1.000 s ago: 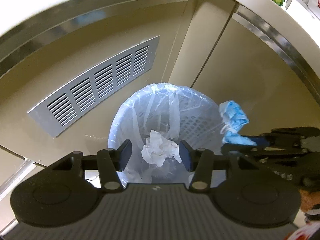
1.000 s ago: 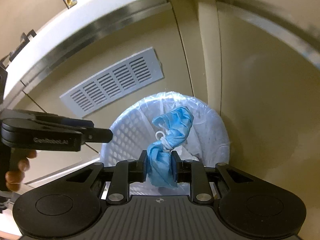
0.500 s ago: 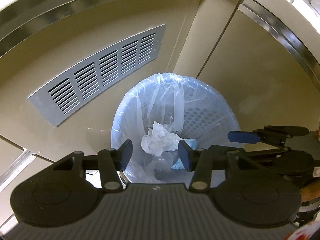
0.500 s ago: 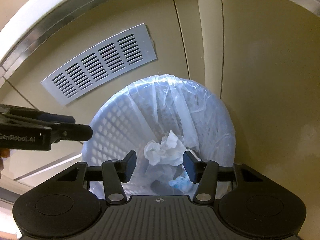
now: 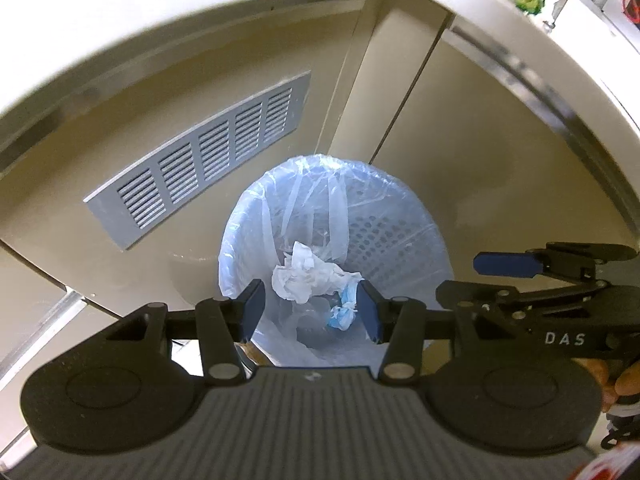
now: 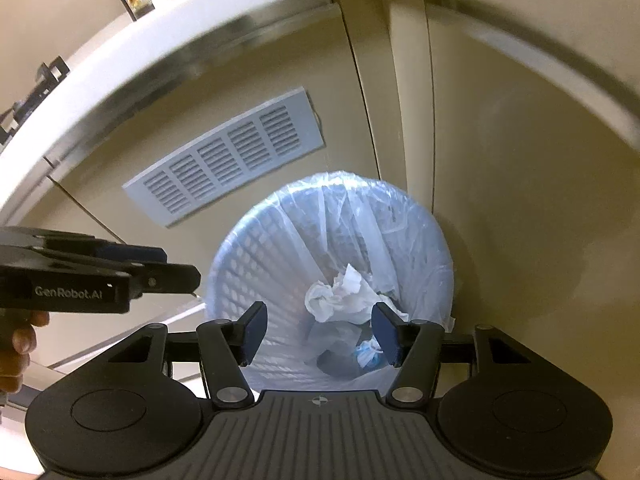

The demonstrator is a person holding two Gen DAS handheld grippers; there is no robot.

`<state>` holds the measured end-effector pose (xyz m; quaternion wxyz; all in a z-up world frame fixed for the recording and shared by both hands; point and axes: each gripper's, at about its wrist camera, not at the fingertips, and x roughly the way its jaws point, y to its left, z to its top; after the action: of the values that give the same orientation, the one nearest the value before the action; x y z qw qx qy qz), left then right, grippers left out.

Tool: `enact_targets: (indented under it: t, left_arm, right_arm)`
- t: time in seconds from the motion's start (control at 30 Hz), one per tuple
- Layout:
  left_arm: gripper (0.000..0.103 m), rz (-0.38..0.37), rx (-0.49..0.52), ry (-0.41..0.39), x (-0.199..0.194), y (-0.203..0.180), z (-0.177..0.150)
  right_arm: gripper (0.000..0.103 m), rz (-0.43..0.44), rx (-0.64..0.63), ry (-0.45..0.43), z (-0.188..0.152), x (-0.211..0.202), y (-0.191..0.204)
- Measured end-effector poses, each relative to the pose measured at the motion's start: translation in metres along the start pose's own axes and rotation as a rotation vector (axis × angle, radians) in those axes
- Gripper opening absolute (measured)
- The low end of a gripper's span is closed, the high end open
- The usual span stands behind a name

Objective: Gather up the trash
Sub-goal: 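Raise both tools from the wastebasket back toward the counter litter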

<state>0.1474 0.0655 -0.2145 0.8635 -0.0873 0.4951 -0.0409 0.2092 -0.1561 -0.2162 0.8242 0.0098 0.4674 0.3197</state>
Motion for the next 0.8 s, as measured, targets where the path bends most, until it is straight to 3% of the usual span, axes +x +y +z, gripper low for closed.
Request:
enact_targets:
  t: [0.3, 0.8]
  left_arm:
    - [0.046, -0.027, 0.012, -0.066, -0.050, -0.008, 0.014]
    - [0.047, -0.050, 0.079, -0.270, -0.133, -0.011, 0.064]
  right_arm:
    - [0.059, -0.002, 0.015, -0.083, 0.014, -0.052, 0.022]
    - [0.059, -0.094, 0.089, -0.335, 0.044, -0.150, 0.032]
